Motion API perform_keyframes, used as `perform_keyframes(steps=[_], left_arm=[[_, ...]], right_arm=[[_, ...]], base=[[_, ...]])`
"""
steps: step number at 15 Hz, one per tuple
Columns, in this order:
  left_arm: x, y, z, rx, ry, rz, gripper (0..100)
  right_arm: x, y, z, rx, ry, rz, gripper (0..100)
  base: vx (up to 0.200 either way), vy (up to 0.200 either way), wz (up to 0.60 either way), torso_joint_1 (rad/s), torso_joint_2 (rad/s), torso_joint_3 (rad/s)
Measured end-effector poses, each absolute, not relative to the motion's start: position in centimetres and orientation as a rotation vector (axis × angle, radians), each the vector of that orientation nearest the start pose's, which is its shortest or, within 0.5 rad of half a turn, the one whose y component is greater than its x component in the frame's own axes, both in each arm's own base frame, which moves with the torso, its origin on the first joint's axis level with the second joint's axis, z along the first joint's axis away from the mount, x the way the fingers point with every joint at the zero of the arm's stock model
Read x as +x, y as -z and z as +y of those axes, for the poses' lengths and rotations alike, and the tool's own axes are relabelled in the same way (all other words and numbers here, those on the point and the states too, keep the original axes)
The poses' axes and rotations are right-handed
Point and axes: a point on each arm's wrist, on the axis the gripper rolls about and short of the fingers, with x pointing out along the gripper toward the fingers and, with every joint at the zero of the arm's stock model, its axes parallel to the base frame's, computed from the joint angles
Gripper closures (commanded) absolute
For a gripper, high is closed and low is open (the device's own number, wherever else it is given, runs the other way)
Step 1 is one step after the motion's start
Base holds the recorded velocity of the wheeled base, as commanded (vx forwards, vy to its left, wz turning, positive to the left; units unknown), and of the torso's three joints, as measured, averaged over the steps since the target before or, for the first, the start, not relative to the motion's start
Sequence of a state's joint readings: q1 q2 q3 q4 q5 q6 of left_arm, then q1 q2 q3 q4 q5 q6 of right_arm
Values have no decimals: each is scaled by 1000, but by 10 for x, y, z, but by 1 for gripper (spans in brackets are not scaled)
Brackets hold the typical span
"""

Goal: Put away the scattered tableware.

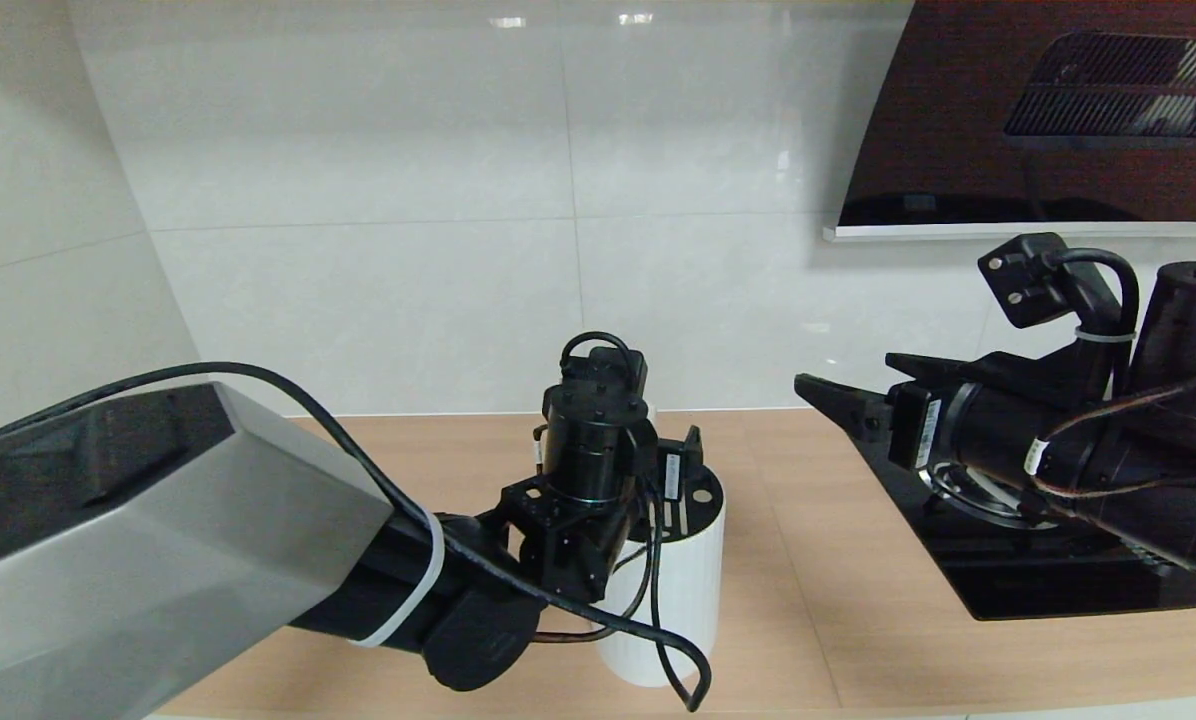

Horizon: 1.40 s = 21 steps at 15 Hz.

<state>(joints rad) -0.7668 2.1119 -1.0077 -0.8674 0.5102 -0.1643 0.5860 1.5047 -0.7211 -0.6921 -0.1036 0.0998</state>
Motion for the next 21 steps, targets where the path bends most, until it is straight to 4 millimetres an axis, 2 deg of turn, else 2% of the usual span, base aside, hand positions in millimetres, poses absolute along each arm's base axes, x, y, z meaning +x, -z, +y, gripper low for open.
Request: perform_keyframes(steps=[3,7,9,10,13,15,17,19,21], left_arm=[[287,-133,-260,-79,243,177,0],[269,-187,-229,-156,270,78,0],[250,-219,-201,-186,323,22,0],[236,-234,-181,-197,342,-7,0],[183,-257,-122,-198,341,-39,0],[145,-259,-88,-168,315,-38,0],[101,-252,-52,-128,269,-42,0],[54,-239,-21,-104,217,-50,0],[8,-217,3,-77,160,-62,0]], right_arm=[[218,-222,135,71,-451,100,0],[214,-224,116,-15,-401,69,0],[201,-233,101,-2,-371,27,0],[190,-236,91,12,-352,8,0],[147,-232,58,30,-291,-42,0],[113,-226,39,38,-253,-77,0],[74,-218,22,36,-219,-97,0],[33,-205,8,8,-187,-96,0],[-4,-188,-4,-14,-124,-98,0]], base=[[0,0,0,0,0,0],[0,0,0,0,0,0],[0,0,0,0,0,0],[0,0,0,0,0,0],[0,0,0,0,0,0],[0,0,0,0,0,0],[0,0,0,0,0,0],[0,0,0,0,0,0],[0,0,0,0,0,0]])
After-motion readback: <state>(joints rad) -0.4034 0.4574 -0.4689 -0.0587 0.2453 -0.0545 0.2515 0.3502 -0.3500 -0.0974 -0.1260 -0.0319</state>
